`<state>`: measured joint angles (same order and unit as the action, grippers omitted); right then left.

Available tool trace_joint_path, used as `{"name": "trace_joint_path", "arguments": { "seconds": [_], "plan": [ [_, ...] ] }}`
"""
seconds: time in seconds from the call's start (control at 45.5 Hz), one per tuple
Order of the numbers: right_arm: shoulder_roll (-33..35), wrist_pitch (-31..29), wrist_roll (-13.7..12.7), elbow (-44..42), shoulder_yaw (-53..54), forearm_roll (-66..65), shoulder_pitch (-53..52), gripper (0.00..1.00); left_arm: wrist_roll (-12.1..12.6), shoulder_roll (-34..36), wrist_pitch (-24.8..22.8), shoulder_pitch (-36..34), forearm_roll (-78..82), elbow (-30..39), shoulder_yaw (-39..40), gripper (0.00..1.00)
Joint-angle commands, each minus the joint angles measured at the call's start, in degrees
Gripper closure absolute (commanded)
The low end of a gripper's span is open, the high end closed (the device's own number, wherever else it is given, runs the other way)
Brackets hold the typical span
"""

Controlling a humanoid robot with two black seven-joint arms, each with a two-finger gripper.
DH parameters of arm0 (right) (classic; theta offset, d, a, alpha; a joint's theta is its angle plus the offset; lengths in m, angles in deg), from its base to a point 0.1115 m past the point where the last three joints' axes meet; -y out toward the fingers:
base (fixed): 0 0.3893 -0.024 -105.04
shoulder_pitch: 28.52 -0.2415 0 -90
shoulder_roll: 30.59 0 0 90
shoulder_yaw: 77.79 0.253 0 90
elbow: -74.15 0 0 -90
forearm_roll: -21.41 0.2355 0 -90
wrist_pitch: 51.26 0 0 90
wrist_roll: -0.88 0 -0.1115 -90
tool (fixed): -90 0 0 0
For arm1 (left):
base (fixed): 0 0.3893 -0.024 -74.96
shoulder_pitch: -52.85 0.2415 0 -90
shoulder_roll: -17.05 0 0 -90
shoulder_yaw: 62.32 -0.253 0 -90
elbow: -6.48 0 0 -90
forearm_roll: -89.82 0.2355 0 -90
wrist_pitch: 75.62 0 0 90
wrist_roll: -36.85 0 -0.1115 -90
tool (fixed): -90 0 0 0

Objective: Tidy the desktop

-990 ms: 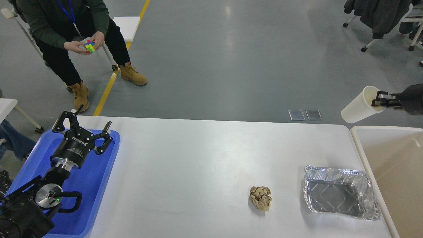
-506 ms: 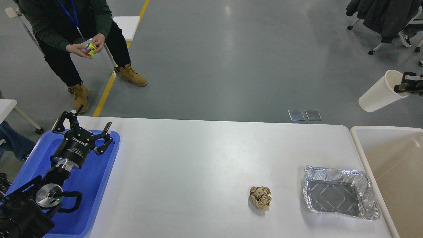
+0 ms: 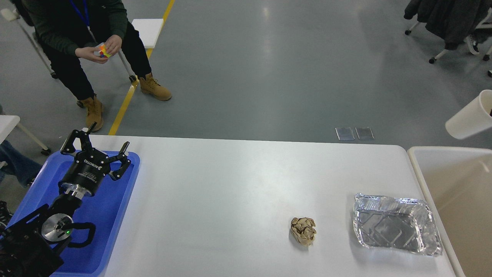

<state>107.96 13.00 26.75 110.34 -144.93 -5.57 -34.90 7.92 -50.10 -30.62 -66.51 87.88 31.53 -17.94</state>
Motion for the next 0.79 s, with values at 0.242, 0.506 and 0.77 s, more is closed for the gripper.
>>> {"name": "trace_joint_path", "arguments": {
  "seconds": [0.242,0.506,0.77],
  "plan": [
    [4.8,0.3,-0.9,-21.8,6.4,10.0,26.2,1.0,0.0,0.0,0.0,0.0,0.0,0.0,0.0,0.01],
    [1.2,4.0,-4.5,-29.2,17.7,11.6,41.0,1.0,0.0,0.0,0.0,0.0,0.0,0.0,0.0,0.01],
    [-6.5,7.9,-7.4,-34.5,27.4,11.6,53.8,1.0,0.0,0.0,0.0,0.0,-0.1,0.0,0.0,0.01]
  ]
}}
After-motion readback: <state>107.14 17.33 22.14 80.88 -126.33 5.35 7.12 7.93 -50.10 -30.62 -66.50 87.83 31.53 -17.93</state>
